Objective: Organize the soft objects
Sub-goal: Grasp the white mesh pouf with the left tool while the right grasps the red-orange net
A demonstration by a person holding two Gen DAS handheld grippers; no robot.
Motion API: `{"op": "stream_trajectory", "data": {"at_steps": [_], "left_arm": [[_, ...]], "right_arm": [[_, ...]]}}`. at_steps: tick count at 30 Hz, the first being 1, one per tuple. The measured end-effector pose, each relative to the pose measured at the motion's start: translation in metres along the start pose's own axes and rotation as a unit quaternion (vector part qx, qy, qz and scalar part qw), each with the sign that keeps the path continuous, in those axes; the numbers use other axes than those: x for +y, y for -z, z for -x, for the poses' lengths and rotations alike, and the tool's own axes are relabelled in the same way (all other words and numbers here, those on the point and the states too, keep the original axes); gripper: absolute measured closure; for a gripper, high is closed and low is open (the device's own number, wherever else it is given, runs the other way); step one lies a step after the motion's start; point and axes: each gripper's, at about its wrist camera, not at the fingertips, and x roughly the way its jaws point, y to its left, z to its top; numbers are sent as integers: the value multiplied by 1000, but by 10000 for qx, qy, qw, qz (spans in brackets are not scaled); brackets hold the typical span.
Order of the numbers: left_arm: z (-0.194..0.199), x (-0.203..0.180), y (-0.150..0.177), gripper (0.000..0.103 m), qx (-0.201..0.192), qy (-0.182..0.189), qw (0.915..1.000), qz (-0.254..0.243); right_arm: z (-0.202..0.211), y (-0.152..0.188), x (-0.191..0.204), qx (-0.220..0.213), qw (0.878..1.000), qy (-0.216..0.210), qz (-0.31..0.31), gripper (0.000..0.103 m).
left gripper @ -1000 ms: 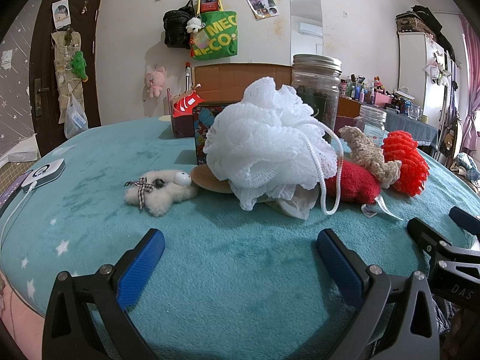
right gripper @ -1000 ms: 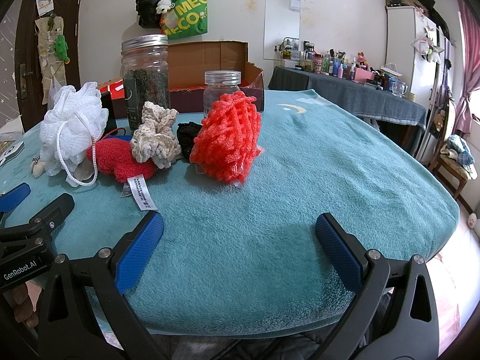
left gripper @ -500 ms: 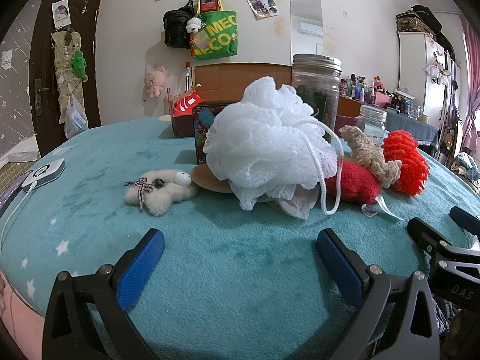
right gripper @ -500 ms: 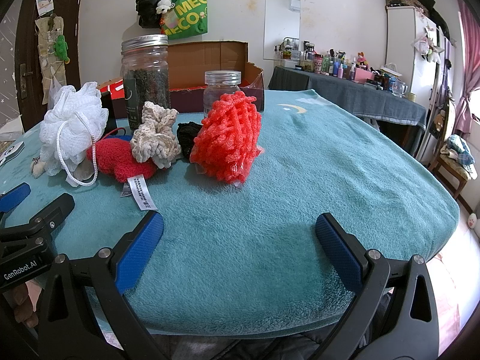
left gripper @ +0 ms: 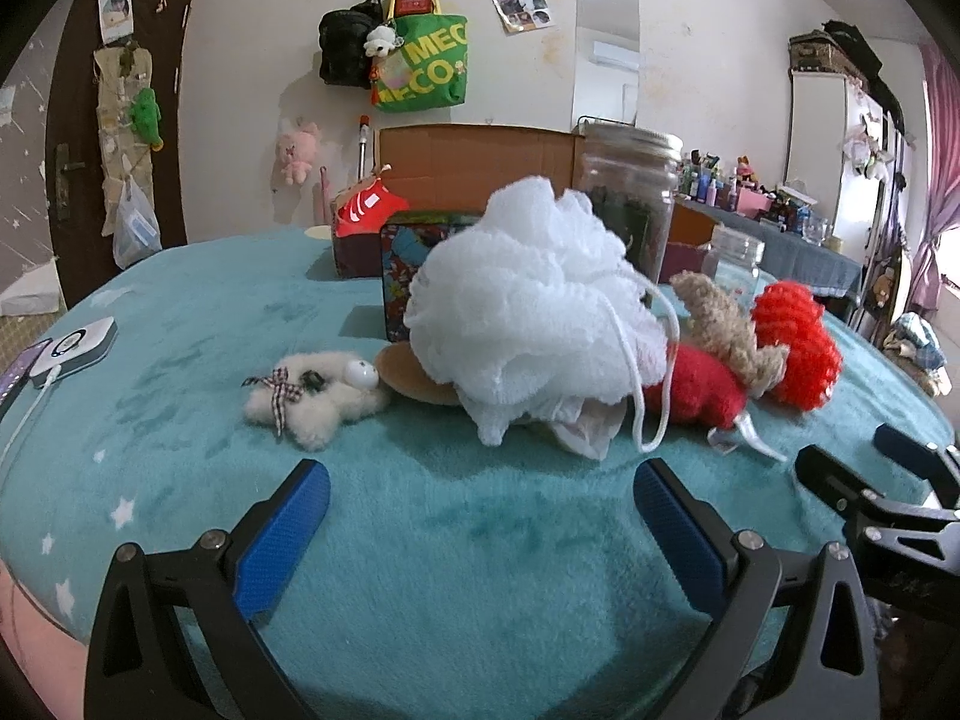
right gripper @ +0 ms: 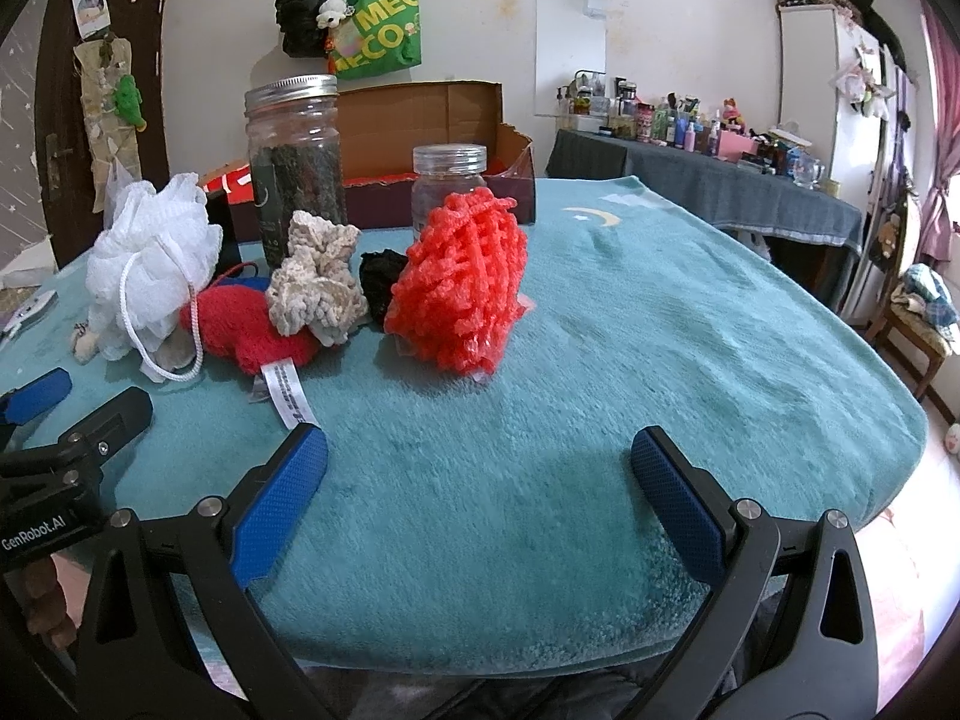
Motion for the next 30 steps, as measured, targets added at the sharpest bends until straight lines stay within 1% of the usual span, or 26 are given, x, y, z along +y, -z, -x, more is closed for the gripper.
{"op": "stream_trajectory", "data": {"at_steps": [1, 3, 6, 9, 12, 14, 19, 20, 21, 22, 23, 24, 25, 26, 27, 28, 30], "left_arm": [[1, 1, -4, 0, -4, 77, 10000, 25], [7, 1, -8, 0, -51, 174, 9998, 44], [10, 1, -20, 0, -119, 256, 9996, -5], [9, 2, -33, 0, -140, 329, 9994, -11], [4, 2, -47, 0, -130, 347, 9993, -34], [-1, 1, -54, 0, -72, 355, 9993, -86], [-23, -3, -61, 0, 282, 397, 9987, -142], [-25, -3, -60, 2, 339, 412, 9985, -145], [-28, -3, -60, 8, 384, 442, 9982, -150], [-30, -4, -59, 12, 437, 485, 9978, -148], [-32, -5, -57, 20, 516, 564, 9970, -144], [-33, -5, -56, 24, 598, 644, 9960, -133], [-34, -5, -56, 26, 621, 674, 9957, -110], [-33, -4, -55, 33, 619, 712, 9955, -78], [-32, -4, -56, 39, 619, 750, 9952, -69], [-30, -3, -55, 41, 615, 770, 9951, -72], [-28, -4, -56, 50, 604, 805, 9949, -82]], "right_arm": [[-2, -8, -4, -2, 10000, -46, 0, 0], [-1, -10, -2, -61, 9999, -115, 5, 0], [2, -17, -2, -173, 9998, -123, 51, 0], [5, -31, -4, -321, 9993, -144, 91, 0], [0, -45, -8, -341, 9993, -153, 72, 0], [-5, -52, -12, -291, 9993, -214, 13, 0], [-26, -67, -14, -9, 9988, -481, -1, 0], [-29, -67, -15, 29, 9987, -509, -10, 0], [-33, -69, -14, 65, 9985, -539, -15, 0], [-36, -69, -14, 102, 9982, -592, -9, 3], [-37, -67, -14, 117, 9979, -636, 3, 11], [-39, -67, -14, 139, 9975, -689, 18, 16], [-40, -66, -13, 170, 9972, -730, 28, 27], [-41, -66, -12, 216, 9966, -793, 26, 43], [-43, -66, -13, 275, 9957, -884, 1, 52], [-46, -64, -15, 339, 9947, -971, -58, 58], [-44, -63, -18, 300, 9937, -1066, -163, 62]]}}
